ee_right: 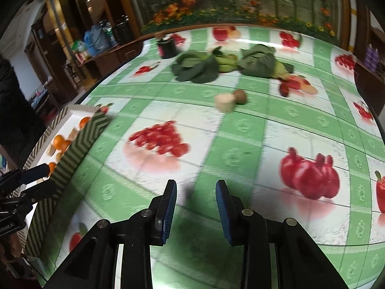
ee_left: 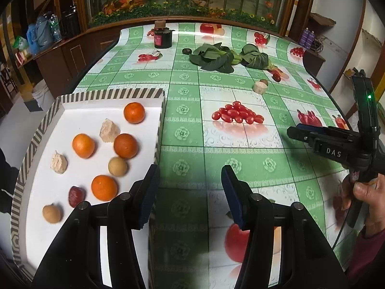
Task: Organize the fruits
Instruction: 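Move both grippers back over the table, then grasp a brown textured ball with the left gripper while the right gripper grasps a small brown fruit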
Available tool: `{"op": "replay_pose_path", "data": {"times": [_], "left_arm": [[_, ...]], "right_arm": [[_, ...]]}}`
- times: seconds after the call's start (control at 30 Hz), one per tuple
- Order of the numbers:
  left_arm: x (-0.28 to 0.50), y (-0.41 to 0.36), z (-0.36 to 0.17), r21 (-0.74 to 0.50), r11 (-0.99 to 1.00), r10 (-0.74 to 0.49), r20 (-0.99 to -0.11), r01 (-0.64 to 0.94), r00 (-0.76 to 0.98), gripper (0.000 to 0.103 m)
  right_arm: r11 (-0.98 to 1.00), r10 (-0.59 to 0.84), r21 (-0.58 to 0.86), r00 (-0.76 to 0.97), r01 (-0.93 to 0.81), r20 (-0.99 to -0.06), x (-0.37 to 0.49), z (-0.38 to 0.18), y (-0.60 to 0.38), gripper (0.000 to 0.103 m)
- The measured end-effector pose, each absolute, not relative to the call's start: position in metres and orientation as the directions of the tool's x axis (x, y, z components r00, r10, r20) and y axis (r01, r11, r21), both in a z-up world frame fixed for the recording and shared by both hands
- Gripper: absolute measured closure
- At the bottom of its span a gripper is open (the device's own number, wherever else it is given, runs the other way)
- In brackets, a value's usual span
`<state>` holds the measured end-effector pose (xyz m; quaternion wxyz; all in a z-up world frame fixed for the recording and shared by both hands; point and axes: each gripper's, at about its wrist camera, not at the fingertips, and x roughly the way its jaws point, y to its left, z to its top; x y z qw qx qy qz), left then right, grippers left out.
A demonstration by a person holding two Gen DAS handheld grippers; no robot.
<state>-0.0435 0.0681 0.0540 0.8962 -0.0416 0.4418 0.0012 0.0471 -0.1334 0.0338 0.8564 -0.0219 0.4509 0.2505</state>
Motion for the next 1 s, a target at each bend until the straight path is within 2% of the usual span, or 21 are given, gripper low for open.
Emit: {"op": "replay_pose_path", "data": {"times": [0.2, 0.5, 1.0], "left_arm": [[-0.019, 0.049, 0.062, -0.112, 0.994, -0.096, -0.789, 0.011, 0.607, 0.051], [0.033, 0.02, 0.065, -0.141, 0.987, -0.158, -0.801, 0.075, 0.578, 0.051], [0.108, -0.007, 0.043, -0.122, 0.98, -0.189, -0.825, 0.158, 0.533, 0.051]], "right_arm": [[0.887, 0.394, 0.183, 0.486, -0.424, -0.78, 0.072, 0.035, -0.148, 0.07], [0.9, 0.331, 0.103, 0.51, -0.424, -0.794, 0.13, 0.031, -0.147, 0.07], [0.856, 0.35, 0.04, 0.521, -0.515, -0.778, 0.181, 0.021, -0.124, 0.07]]}}
